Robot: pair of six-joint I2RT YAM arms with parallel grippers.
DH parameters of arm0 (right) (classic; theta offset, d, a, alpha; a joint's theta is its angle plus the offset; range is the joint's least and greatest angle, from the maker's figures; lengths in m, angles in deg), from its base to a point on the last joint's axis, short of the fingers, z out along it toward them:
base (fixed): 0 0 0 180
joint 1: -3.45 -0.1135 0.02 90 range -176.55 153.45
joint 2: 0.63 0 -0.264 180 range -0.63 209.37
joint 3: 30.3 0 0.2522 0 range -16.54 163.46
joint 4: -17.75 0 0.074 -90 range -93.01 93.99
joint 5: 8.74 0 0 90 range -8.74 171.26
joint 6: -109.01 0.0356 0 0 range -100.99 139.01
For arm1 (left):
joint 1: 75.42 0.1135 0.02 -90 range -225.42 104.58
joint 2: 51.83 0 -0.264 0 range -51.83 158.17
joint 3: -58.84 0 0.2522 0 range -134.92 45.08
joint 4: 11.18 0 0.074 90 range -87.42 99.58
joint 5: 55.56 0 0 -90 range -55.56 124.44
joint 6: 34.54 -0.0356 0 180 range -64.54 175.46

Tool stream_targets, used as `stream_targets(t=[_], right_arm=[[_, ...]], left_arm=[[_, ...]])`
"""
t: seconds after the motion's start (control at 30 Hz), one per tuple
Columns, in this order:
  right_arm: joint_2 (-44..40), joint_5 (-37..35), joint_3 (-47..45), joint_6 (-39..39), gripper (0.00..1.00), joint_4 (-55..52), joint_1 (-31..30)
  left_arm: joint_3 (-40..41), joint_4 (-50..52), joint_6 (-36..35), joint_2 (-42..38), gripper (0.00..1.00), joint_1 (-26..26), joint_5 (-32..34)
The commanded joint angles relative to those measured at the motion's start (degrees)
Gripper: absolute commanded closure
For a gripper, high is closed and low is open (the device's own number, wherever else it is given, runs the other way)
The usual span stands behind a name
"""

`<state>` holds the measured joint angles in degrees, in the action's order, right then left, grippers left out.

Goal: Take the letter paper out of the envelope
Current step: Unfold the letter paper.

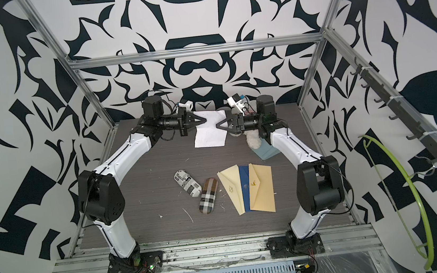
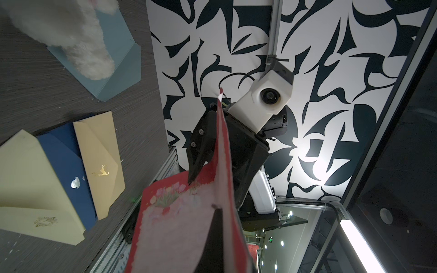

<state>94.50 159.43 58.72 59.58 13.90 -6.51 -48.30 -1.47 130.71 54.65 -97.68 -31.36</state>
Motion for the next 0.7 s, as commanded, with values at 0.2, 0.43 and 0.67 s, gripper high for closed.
stream_targets(t=[0.2,0.43,0.67], right_arm=[[-3.20,0.70,2.03,-6.89,0.72,-9.52,-0.16],[-2.94,-1.07,4.07,-6.88,0.75,-10.97,-0.13],[-2.47,-1.56,4.98,-5.81,0.77,-10.23,-0.07]], left_arm=[[-2.00,0.35,-1.07,1.10,1.00,-0.07,-0.47],[-1.37,1.41,-2.33,0.60,1.00,-0.22,-0.64],[-1.36,4.57,-5.09,0.14,1.00,-0.22,-0.31]])
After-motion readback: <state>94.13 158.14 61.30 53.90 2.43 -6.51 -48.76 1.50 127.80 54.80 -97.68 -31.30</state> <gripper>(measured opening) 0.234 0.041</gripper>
